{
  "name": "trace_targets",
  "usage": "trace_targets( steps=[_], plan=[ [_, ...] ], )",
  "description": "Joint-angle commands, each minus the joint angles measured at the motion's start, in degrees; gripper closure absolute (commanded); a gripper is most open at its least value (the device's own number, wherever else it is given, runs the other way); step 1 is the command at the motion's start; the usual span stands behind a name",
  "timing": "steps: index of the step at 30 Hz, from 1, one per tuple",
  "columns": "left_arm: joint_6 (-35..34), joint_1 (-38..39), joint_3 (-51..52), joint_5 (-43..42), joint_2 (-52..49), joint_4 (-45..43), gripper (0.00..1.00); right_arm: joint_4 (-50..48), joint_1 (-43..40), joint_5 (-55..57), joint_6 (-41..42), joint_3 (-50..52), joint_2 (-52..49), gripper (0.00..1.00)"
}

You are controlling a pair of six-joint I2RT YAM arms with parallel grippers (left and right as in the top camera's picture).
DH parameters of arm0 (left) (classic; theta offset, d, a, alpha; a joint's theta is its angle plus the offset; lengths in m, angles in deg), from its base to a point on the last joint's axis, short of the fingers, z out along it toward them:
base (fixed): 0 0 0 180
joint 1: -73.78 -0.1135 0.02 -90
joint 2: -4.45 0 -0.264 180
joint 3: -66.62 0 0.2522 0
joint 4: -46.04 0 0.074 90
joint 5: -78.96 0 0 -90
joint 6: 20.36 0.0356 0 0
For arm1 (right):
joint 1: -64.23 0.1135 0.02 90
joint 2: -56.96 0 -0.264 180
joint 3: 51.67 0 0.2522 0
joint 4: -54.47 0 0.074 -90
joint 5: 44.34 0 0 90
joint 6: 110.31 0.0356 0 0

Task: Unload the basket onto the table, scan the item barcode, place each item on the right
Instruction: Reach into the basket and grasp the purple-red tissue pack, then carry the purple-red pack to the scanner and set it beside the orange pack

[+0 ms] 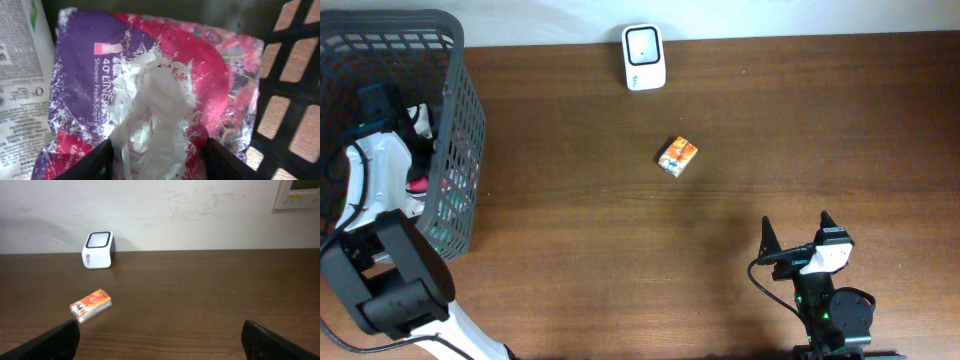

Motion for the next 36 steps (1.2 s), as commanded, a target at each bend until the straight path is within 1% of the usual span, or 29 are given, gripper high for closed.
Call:
trace_targets(
  steps=[1,2,4,5,6,7,9,12,15,18,25,27,28,30,31,33,34,35,36],
  plan=[
    [0.35,0.37,3.32,2.23,-0.50,-0.76,0.48,0.04,-0.42,0.07,0.46,0.52,0.33,0.02],
    [0.35,0.37,3.80,2.23,-0.50,-1.27,0.49,0.04,-0.42,0.07,0.46,0.52,0.33,0.02],
    [0.35,0.37,4.57,2.23,-0.50,-1.92,0.59,0.04,-0.42,0.07,0.46,0.52,0.33,0.02],
    [0.33,0.37,4.76,2.23,-0.50,-2.10,0.74,0.04,-0.42,0.07,0.46,0.52,0.33,0.01],
    [0.31,0.37,4.76,2.19,-0.50,-2.10,0.92,0.04,-0.42,0.07,0.46,0.52,0.33,0.02],
    [-0.55,0.35,4.66,2.05,-0.42,-2.21,1.00,0.04,-0.42,0.07,0.46,0.52,0.33,0.01],
    [-1.90,0.13,3.06,2.05,0.07,-1.44,1.00,0.04,-0.42,0.07,0.46,0.52,0.33,0.01],
    [-2.10,-0.13,-2.69,-0.09,2.60,2.47,1.00,0.04,-0.42,0.07,0.46,0.52,0.33,0.02],
    [-5.11,-0.52,-8.59,-0.07,9.11,4.42,1.00,0.04,-0.42,0.07,0.46,0.52,0.33,0.01],
    [-8.96,-1.95,-10.19,-0.11,15.41,4.39,1.00,0.02,-0.42,0.07,0.46,0.52,0.33,0.01],
    [-9.62,-3.19,-10.23,-0.13,32.15,0.96,1.00,0.02,-0.42,0.07,0.46,0.52,0.33,0.01],
    [-11.30,-3.15,-10.23,-2.10,36.35,-1.25,1.00,0.04,-0.42,0.07,0.46,0.52,0.33,0.01],
    [-11.72,-3.15,-10.23,-3.61,37.99,-2.62,1.00,0.04,-0.42,0.07,0.46,0.52,0.33,0.02],
    [-12.59,-3.13,-10.23,-10.71,42.77,-6.32,1.00,0.04,-0.42,0.07,0.46,0.52,0.33,0.02],
    [-12.57,-3.13,-10.23,-15.54,44.02,-7.32,1.00,0.04,-0.42,0.07,0.46,0.52,0.33,0.02],
    [-12.57,-2.01,-10.21,-27.78,45.57,-9.01,1.00,0.04,-0.42,0.07,0.46,0.52,0.33,0.02],
    [-12.57,-0.22,-10.21,-32.24,45.64,-9.33,1.00,0.02,-0.42,0.07,0.46,0.52,0.33,0.01],
    [-12.57,3.21,-10.21,-34.03,45.16,-9.35,1.00,0.04,-0.42,0.07,0.46,0.52,0.33,0.01],
    [-12.55,5.95,-10.21,-33.94,44.57,-9.38,1.00,0.02,-0.42,0.07,0.46,0.52,0.33,0.01]
  ],
)
